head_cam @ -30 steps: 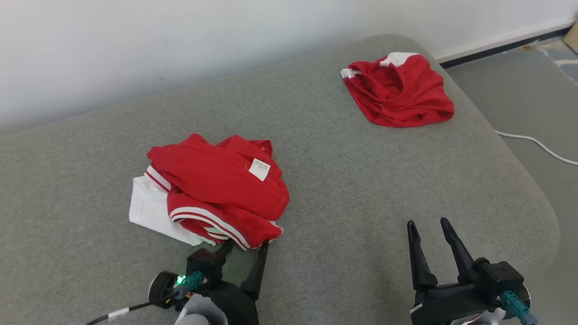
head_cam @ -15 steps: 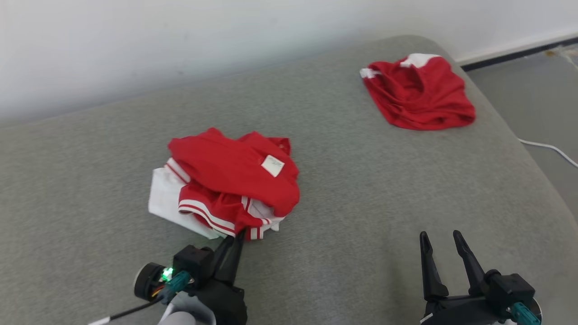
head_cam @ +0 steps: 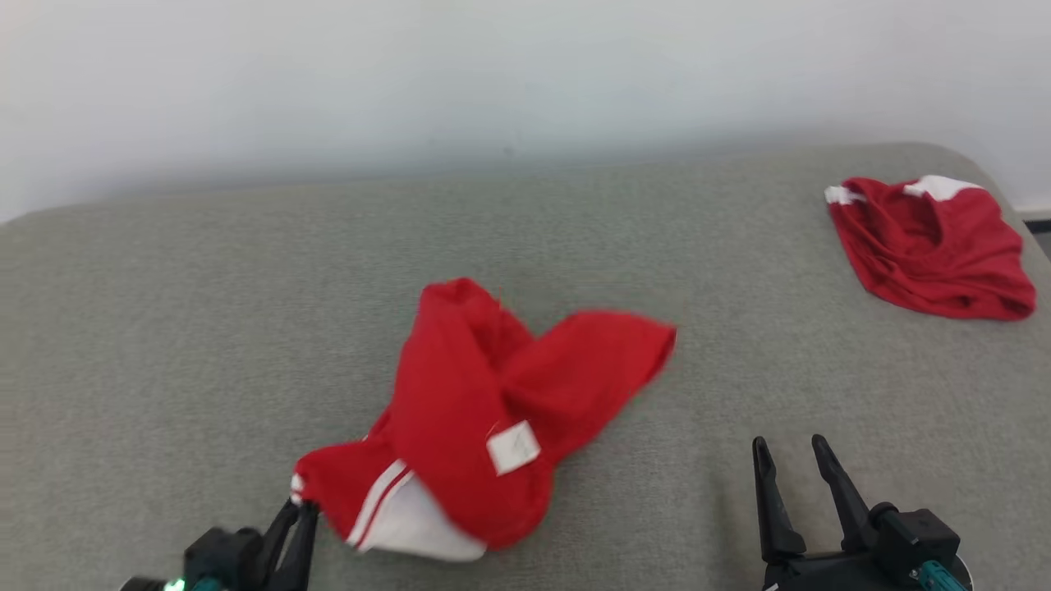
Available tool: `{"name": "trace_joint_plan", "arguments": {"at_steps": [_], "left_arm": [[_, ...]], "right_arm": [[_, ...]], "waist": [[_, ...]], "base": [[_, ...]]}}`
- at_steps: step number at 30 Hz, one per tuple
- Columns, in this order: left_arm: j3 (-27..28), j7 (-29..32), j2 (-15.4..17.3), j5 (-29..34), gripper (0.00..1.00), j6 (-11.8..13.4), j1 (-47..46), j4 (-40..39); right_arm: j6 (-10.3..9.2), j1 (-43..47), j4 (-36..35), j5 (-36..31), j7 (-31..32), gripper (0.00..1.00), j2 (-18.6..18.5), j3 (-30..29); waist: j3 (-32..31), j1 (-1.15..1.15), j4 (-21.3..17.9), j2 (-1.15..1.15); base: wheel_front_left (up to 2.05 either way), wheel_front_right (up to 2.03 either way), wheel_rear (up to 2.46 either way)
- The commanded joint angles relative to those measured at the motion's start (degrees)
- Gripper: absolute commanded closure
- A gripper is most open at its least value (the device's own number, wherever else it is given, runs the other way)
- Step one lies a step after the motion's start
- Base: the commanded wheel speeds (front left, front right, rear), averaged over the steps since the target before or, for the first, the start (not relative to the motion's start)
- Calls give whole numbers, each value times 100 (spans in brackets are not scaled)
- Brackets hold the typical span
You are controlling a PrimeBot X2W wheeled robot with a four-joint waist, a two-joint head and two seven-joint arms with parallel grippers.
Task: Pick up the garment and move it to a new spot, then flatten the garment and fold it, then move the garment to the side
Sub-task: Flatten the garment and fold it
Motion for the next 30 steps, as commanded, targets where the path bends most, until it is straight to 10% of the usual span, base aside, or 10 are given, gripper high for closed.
{"name": "trace_joint_plan", "arguments": {"at_steps": [1,7,9,30], "left_arm": [[36,5,-30,-73,100,48,130,-86],[240,59,46,-300,100,241,673,-108],[270,-31,19,-305,2,299,731,-68],[1276,-776,-40,-102,0,1127,957,-1045]], "right_arm": [[-13,51,12,26,0,0,26,1],[-13,71,88,29,0,0,15,57],[-13,82,101,32,0,0,-2,60],[-13,184,60,-3,0,0,11,87]], "waist": [[-201,0,251,0],[-323,0,231,0],[-374,0,209,0],[-496,0,287,0]], "base": [[0,0,0],[0,0,0],[0,0,0],[0,0,0]]}}
